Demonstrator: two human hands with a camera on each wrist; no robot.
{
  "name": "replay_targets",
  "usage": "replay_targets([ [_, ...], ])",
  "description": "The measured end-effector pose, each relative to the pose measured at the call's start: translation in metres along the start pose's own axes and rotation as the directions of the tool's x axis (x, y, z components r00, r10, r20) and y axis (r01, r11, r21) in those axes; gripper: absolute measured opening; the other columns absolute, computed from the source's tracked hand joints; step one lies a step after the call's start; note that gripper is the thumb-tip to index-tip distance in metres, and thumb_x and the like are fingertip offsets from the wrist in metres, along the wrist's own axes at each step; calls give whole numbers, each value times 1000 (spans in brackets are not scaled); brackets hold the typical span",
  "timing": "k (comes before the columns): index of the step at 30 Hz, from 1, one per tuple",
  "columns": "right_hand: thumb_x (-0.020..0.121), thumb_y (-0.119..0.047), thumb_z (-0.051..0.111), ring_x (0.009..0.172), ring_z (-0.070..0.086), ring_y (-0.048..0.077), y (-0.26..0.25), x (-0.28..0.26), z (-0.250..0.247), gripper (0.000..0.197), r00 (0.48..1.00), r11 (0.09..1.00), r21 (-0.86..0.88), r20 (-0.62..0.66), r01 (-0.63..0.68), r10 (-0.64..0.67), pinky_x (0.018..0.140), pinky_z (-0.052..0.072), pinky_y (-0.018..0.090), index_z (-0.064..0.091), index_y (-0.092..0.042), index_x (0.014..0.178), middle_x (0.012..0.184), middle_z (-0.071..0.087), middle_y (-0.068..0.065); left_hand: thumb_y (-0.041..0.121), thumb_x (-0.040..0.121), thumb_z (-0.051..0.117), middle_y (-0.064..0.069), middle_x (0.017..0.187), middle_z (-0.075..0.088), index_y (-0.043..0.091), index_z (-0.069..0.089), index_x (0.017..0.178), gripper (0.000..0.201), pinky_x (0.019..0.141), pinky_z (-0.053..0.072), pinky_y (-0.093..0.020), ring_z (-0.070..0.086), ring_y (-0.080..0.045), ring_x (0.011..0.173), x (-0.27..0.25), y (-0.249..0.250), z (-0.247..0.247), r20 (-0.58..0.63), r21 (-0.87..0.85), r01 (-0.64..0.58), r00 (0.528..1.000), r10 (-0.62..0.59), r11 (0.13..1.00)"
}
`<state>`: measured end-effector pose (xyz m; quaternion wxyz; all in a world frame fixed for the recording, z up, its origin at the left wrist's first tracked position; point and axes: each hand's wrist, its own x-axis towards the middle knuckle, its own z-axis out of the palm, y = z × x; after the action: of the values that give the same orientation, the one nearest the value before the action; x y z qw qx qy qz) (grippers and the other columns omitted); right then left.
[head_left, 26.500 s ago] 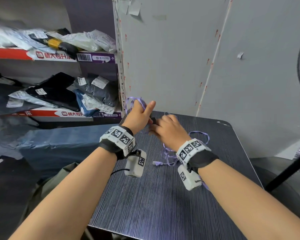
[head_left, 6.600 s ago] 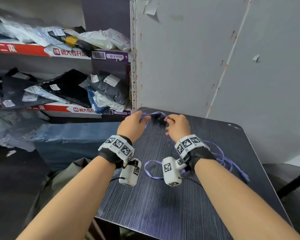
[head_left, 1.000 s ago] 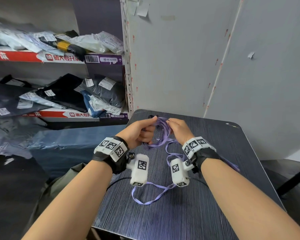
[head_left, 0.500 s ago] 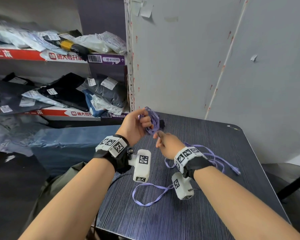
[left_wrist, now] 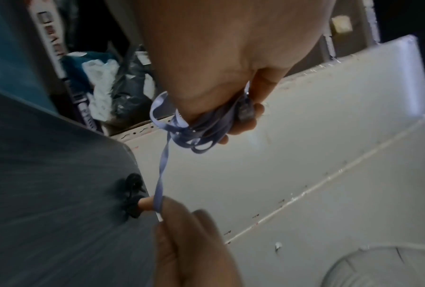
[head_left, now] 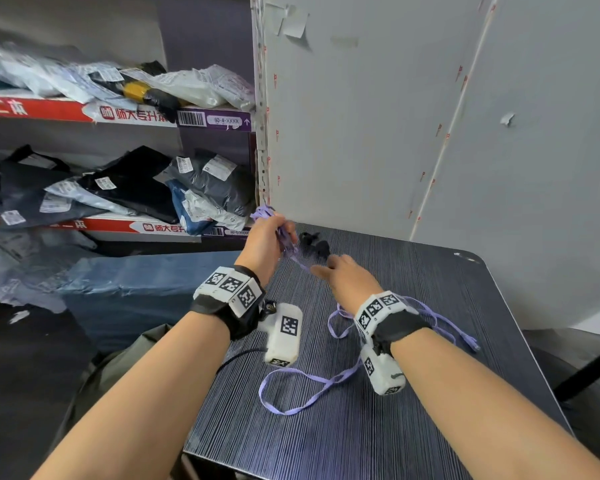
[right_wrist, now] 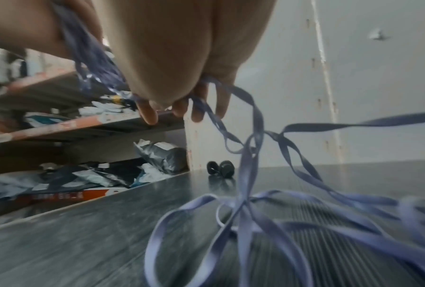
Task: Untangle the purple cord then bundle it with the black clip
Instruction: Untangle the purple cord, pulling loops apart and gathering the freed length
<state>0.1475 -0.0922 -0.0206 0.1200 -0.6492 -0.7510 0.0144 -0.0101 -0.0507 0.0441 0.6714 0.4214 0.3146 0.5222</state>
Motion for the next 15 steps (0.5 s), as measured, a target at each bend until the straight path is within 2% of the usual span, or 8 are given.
replay_targets([
  [2, 96, -39, 32, 88, 45, 25, -9, 3, -9, 37, 998, 996, -64, -10, 55, -56, 72, 34, 30, 47, -13, 118, 95, 38, 2, 2, 97, 33, 1, 53, 49, 10, 40, 67, 32, 59, 41, -25, 54, -12, 51, 1, -1, 2, 7, 221, -94, 995, 95, 971],
  [3, 95, -41, 28, 91, 45, 26, -13, 4, -13, 42, 995, 985, -136, 0, 101, -102, 75, 35, 31, 47, -12, 119, 98, 38, 4, 4, 97, 36, 1, 54, 51, 8, 43, 69, 29, 62, 42, -27, 55, -16, 59, 1, -3, 1, 28, 361, -134, 991, 133, 923],
  [5, 94, -28, 28, 97, 45, 28, -18, 2, -18, 40, 979, 957, -218, -30, 191, -202, 82, 39, 36, 48, -13, 124, 105, 46, 10, 10, 96, 40, 3, 59, 55, 4, 48, 81, 18, 67, 46, -30, 58, -20, 69, 2, -7, 1, 84, 588, -177, 984, 158, 789],
  [7, 85, -17, 35, 84, 49, 27, -17, 0, -18, 38, 919, 902, -319, -169, 291, -356, 73, 46, 38, 57, -14, 116, 93, 55, 7, 15, 95, 43, -2, 72, 58, 4, 45, 91, 12, 74, 53, -35, 60, -21, 72, 2, -13, 0, 119, 694, -193, 981, 155, 694],
  [9, 84, -14, 45, 73, 47, 22, -13, 1, -12, 29, 829, 864, -380, -320, 331, -459, 65, 45, 33, 61, -15, 109, 81, 58, 2, 18, 96, 43, -11, 81, 62, 7, 38, 93, 12, 73, 51, -38, 60, -26, 74, 0, -16, 2, 157, 792, -230, 972, 176, 566],
  [11, 82, -11, 61, 73, 44, 20, -9, -2, -10, 26, 805, 863, -371, -357, 342, -473, 67, 42, 31, 56, -15, 106, 78, 57, 1, 19, 98, 42, -9, 72, 56, 7, 31, 92, 18, 59, 40, -32, 54, -24, 62, -4, -17, 5, 186, 861, -254, 963, 193, 440],
  [12, 75, -9, 70, 73, 44, 20, -9, -6, -11, 34, 820, 884, -329, -363, 333, -444, 67, 45, 32, 51, -15, 103, 78, 58, 1, 18, 98, 42, -5, 66, 50, 6, 30, 91, 19, 54, 34, -31, 48, -21, 57, -5, -18, 7, 204, 878, -270, 958, 202, 394],
  [15, 61, -2, 78, 77, 52, 25, -10, -15, -18, 46, 869, 952, -102, -390, 290, -306, 71, 52, 37, 51, -8, 98, 81, 61, 7, 15, 98, 41, -4, 66, 46, 4, 32, 91, 15, 54, 30, -31, 44, -25, 58, -6, -23, 6, 292, 906, -330, 941, 174, 264],
])
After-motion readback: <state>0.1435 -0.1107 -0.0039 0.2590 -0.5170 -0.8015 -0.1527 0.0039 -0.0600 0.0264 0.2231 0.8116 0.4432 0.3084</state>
